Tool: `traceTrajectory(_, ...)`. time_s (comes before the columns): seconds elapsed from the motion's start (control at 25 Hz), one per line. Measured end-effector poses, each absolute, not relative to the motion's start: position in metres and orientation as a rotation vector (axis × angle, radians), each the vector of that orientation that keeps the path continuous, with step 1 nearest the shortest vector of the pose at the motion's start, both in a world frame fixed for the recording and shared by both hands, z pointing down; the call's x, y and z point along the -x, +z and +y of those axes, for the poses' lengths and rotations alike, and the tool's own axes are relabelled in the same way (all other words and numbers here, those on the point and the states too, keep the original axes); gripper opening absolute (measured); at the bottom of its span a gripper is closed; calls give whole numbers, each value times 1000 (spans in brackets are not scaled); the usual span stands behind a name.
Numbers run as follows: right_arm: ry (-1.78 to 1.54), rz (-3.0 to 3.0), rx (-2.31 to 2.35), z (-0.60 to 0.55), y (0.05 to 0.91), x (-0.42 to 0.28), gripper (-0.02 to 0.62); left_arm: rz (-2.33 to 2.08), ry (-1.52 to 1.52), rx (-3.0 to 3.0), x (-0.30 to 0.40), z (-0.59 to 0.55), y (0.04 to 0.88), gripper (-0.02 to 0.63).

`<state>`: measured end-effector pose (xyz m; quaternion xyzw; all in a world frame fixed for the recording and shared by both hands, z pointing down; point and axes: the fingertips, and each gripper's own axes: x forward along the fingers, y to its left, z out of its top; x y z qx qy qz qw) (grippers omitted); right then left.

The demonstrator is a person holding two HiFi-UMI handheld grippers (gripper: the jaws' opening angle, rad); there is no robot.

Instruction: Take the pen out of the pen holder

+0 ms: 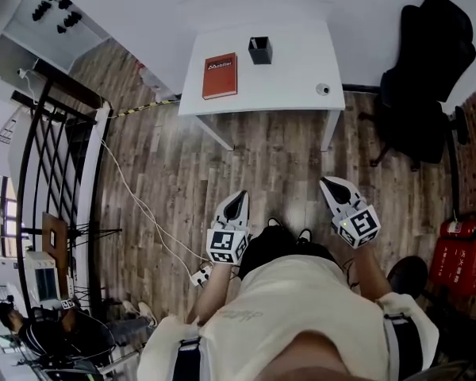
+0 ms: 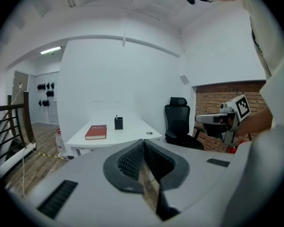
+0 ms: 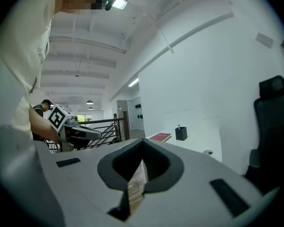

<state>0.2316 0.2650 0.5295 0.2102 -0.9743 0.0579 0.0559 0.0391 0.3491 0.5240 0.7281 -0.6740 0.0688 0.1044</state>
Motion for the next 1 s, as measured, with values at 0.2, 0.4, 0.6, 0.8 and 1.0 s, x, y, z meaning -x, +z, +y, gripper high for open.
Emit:
traceTrajectory(0.2, 185, -2943, -591, 251, 536, -209, 8, -2014, 186, -2079, -8, 339, 533, 18)
traceTrajectory(0.4, 142, -2935, -605, 225, 527, -192, 8, -2005, 152, -2118, 5, 303, 527, 18)
traceTrajectory(0.6, 95, -2933, -640, 198, 507, -174, 8, -1971, 106, -2172, 18, 270, 520, 18)
traceTrajectory(0.8, 19, -2920, -676, 189, 487, -152, 8, -1918, 80, -2226, 36, 250, 515, 18)
traceTrajectory(1.0, 48, -2893, -731, 185, 493, -144, 8, -1893, 39, -2259, 48, 242, 518, 18)
